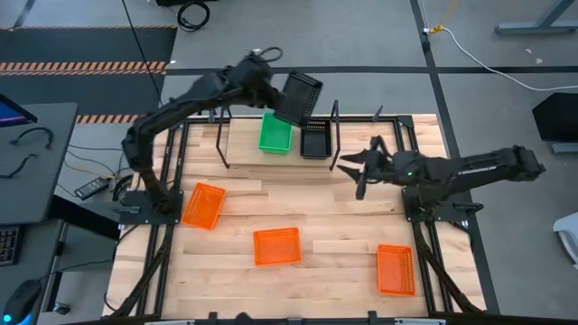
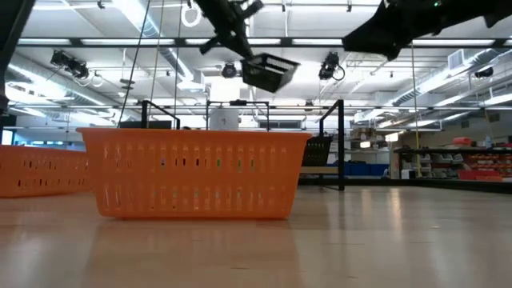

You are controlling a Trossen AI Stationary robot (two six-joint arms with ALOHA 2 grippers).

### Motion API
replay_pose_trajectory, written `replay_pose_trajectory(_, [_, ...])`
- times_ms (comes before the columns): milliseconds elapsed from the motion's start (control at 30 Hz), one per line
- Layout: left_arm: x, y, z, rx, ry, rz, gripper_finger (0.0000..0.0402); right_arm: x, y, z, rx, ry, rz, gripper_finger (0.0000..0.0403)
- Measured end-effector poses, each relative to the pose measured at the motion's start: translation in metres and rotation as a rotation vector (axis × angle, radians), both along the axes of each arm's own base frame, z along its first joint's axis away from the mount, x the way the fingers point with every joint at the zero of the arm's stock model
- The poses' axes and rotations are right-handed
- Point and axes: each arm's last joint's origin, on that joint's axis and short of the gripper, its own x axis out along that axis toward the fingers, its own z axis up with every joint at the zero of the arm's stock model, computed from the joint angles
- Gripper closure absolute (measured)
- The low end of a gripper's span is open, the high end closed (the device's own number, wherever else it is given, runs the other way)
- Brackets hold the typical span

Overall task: Stack baskets on shelf by color
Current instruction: Stack the black bin on top of the stacked black bin on the shelf

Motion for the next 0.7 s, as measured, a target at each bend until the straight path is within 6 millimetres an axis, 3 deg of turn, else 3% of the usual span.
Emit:
replay_pose_trajectory(267, [0.04,-0.006,-0.035,-0.046,0.027,-0.081,0.0393,-0.012,0.002,0.006,0.045,-0.039,0.014,0.0267])
replay_pose_trajectory(700, [0.062,-0.007,-0.068,-0.124,0.076,-0.059,0.0387,-0.009,0.013,-0.004,0.095,0.034,0.064,0.0267])
